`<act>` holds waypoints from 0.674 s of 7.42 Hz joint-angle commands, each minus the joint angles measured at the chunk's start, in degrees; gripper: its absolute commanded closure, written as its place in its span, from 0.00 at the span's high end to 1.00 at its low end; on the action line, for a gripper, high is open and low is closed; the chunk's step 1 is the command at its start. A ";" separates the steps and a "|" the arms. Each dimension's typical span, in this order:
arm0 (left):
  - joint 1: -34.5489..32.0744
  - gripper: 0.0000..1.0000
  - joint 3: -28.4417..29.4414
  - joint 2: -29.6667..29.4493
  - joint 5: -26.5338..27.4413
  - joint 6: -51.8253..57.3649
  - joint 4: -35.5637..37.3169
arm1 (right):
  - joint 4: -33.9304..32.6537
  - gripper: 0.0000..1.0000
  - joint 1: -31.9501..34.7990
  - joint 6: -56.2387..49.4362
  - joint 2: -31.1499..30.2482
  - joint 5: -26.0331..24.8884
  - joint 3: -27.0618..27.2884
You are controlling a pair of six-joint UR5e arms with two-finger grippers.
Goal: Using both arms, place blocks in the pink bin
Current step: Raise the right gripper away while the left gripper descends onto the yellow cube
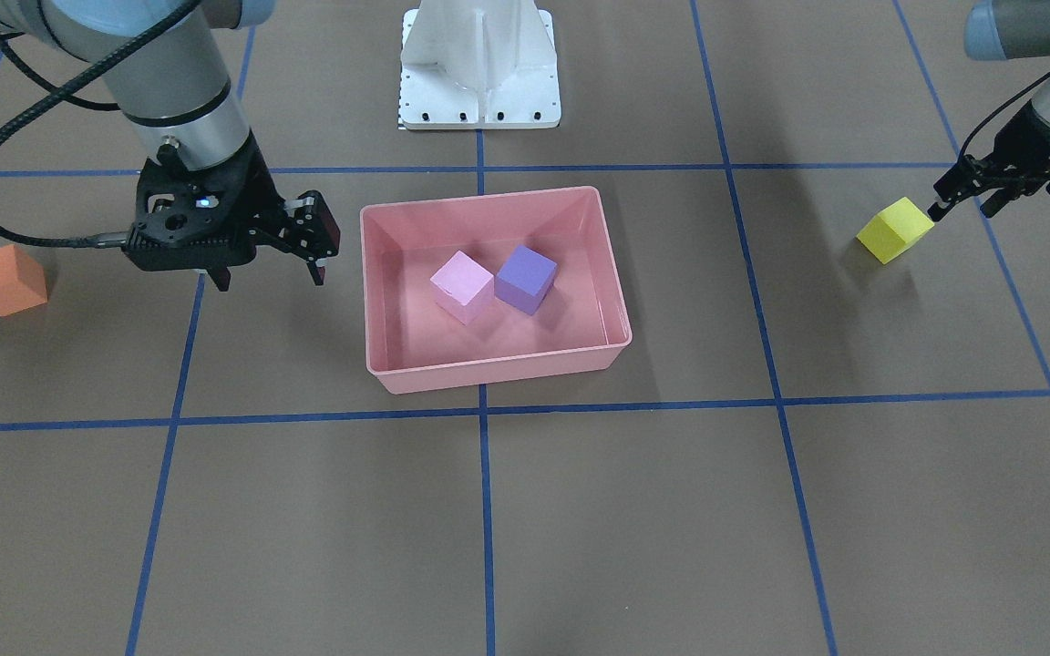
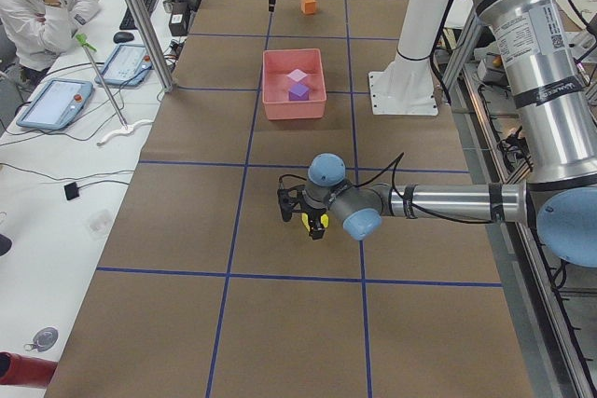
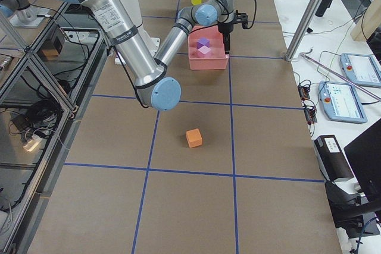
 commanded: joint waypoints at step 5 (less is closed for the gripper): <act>7.58 1.00 0.32 -1.71 3.57 -10.56 0.19 | 0.44 1.00 9.70 -18.57 -7.97 5.32 0.07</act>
